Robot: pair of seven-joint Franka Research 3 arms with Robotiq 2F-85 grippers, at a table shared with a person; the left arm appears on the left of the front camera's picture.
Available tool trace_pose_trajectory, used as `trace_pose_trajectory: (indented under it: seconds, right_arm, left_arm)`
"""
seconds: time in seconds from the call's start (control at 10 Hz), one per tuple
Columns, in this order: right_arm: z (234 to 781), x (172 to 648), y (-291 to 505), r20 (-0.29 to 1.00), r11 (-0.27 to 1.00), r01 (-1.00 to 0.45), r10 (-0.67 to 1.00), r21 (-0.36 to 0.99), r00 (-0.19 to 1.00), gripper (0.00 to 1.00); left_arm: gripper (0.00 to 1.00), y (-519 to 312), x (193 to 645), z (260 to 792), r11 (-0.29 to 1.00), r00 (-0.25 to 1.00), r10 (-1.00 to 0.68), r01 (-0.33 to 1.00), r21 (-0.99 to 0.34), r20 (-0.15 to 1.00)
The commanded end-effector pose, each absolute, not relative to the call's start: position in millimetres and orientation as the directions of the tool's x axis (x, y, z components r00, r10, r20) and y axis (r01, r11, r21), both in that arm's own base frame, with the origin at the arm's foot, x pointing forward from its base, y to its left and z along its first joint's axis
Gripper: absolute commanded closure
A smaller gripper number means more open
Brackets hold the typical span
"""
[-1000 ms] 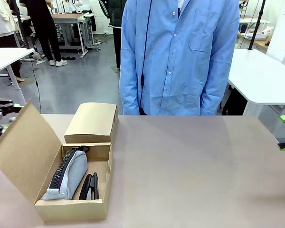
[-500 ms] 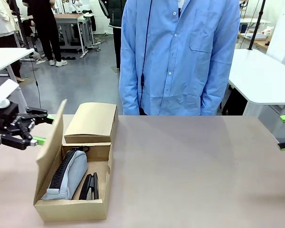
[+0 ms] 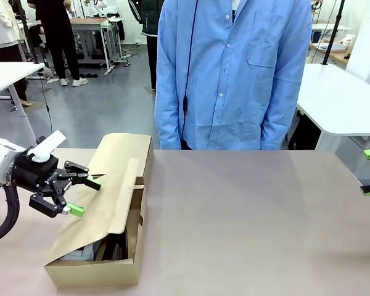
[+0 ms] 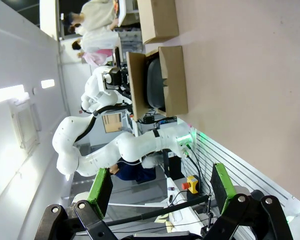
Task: Place items inside the box.
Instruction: Close the lid of the Mailer Box closest to the robot.
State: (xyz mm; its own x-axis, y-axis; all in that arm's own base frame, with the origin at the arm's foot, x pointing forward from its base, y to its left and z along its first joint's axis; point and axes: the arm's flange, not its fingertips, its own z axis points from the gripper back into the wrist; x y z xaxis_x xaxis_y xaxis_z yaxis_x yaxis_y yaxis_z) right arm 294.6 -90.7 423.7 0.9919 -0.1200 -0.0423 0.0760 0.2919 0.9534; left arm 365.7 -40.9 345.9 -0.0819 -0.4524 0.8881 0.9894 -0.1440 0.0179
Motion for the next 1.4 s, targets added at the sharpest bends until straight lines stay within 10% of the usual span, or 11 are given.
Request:
trace_pose_trajectory:
  seconds: [0.0,1.3]
  right_arm:
    - [427,296,-91,-0.043,0.281,0.078,-0.13,0.957,0.991,0.0]
    - [427,296,-91,-0.043,0.281,0.078,-0.13,0.957,0.991,0.0]
  left_arm:
    - [0.0,-61,215,317,-0.166,-0.12,-0.484,0.985,0.044,0.867]
    - [0.0,-84,207,280,-0.169,-0.196,-0.539,0.978,0.123,0.819]
